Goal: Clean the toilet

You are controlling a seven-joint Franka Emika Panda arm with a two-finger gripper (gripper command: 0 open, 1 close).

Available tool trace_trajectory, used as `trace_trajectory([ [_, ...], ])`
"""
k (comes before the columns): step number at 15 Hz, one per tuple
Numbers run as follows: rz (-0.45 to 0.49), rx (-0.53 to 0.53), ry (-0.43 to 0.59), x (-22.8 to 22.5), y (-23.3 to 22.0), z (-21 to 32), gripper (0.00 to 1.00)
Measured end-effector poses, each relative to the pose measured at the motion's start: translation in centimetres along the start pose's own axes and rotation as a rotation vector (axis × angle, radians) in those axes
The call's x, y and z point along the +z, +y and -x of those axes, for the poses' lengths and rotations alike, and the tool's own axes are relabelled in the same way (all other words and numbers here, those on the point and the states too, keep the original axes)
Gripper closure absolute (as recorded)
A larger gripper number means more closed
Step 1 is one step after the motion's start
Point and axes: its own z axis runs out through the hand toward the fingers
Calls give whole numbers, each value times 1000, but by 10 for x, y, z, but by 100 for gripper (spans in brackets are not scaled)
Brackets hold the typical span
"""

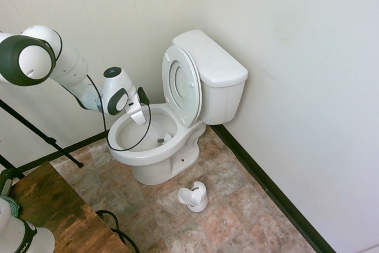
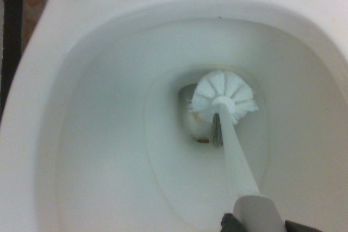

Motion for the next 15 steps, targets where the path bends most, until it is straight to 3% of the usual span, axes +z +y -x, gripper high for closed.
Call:
trace_trajectory([
  [8,-20,-64,49,-33,-42,50,100],
  [15,-70,-76,159,-187,-15,67,100],
])
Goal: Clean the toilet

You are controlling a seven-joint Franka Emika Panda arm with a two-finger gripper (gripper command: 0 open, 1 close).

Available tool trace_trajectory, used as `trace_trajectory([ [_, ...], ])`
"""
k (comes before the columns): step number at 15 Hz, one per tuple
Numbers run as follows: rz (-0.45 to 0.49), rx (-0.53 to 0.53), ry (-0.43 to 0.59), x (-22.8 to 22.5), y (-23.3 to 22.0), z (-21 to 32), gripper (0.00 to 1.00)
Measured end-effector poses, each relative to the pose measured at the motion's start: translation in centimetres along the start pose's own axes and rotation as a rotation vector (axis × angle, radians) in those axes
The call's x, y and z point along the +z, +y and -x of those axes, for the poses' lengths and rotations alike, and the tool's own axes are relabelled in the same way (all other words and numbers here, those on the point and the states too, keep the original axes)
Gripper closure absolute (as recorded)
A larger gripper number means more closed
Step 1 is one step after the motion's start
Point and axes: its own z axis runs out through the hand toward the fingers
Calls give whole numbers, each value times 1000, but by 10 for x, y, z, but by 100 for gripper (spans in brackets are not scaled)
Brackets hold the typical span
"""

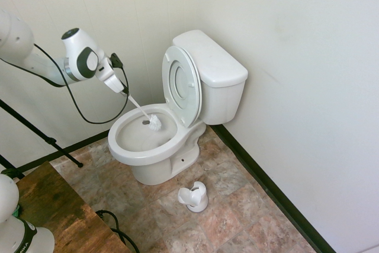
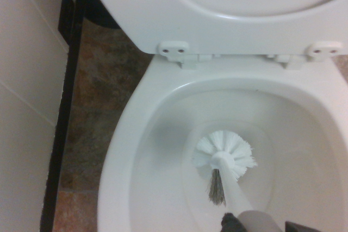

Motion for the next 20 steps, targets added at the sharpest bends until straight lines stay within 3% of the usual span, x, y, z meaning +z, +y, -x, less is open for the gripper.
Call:
trace_trajectory([
  [6,12,17,15,-132,-6,-73,100],
  [9,5,88,-8,-156,-5,-147,100],
  [13,44,170,-32,-126,14,-228,100],
  [20,82,269,-65,-25,77,-314,100],
])
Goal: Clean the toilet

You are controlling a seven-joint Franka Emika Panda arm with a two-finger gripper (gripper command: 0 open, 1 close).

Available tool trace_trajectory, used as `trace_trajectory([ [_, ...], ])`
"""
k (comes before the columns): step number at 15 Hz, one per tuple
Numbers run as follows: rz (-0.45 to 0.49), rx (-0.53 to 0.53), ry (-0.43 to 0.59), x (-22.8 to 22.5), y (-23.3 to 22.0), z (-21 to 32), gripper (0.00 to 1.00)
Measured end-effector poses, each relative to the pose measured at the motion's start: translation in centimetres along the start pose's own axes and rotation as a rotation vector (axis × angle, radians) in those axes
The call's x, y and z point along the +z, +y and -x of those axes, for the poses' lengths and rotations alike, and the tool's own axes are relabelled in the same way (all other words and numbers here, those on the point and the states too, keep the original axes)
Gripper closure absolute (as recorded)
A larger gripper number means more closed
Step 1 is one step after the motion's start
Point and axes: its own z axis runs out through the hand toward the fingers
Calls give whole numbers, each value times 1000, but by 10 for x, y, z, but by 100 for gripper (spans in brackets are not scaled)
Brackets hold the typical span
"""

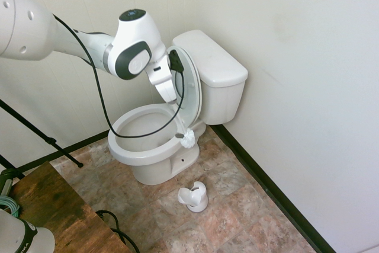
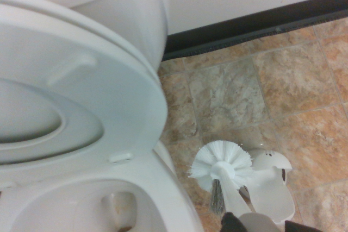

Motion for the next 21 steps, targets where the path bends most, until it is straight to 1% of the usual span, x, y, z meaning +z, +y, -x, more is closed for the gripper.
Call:
trace_trajectory([
  [6,63,66,-53,97,50,-52,100],
  [9,90,95,-65,132,74,-70,100],
  [13,130,117,-91,175,98,-76,100],
  [17,161,141,-100,206,111,-90,100],
  [21,175,137,-118,244,103,-83,100],
])
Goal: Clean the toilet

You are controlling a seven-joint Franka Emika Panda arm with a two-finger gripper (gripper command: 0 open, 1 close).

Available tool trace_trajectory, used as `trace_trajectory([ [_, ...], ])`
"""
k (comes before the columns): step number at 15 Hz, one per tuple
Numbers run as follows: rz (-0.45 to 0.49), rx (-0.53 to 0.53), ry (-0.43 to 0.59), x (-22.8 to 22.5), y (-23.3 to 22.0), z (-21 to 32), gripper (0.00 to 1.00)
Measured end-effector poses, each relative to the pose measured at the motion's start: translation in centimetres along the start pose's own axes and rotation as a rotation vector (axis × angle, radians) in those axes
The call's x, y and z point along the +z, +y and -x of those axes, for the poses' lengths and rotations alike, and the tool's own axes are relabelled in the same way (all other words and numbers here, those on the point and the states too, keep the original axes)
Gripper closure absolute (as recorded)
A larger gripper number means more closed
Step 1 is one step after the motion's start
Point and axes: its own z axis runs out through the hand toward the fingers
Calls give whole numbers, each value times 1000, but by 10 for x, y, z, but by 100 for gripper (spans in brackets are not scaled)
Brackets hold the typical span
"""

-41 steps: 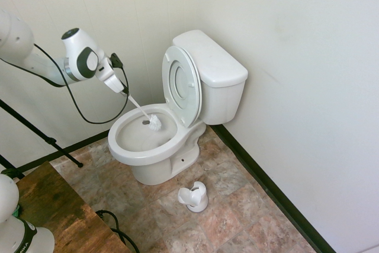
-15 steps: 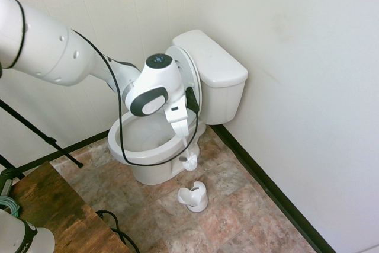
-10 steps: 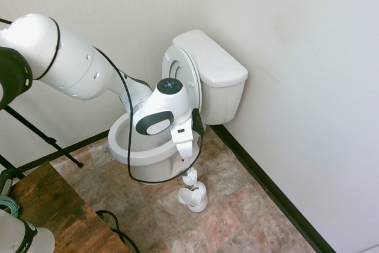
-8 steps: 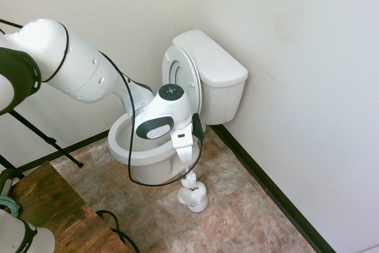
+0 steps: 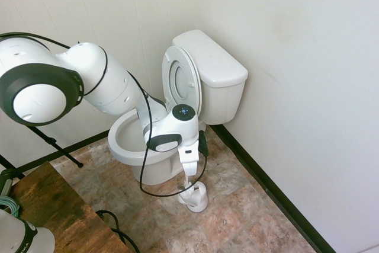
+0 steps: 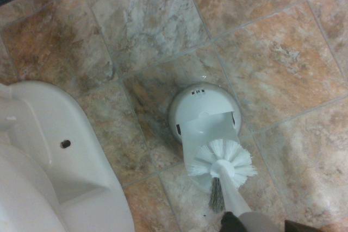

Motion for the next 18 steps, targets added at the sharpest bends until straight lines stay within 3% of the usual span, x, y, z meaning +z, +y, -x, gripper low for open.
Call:
trace_trajectory([
  [18,71,14,-63,124,-38,-24,100],
])
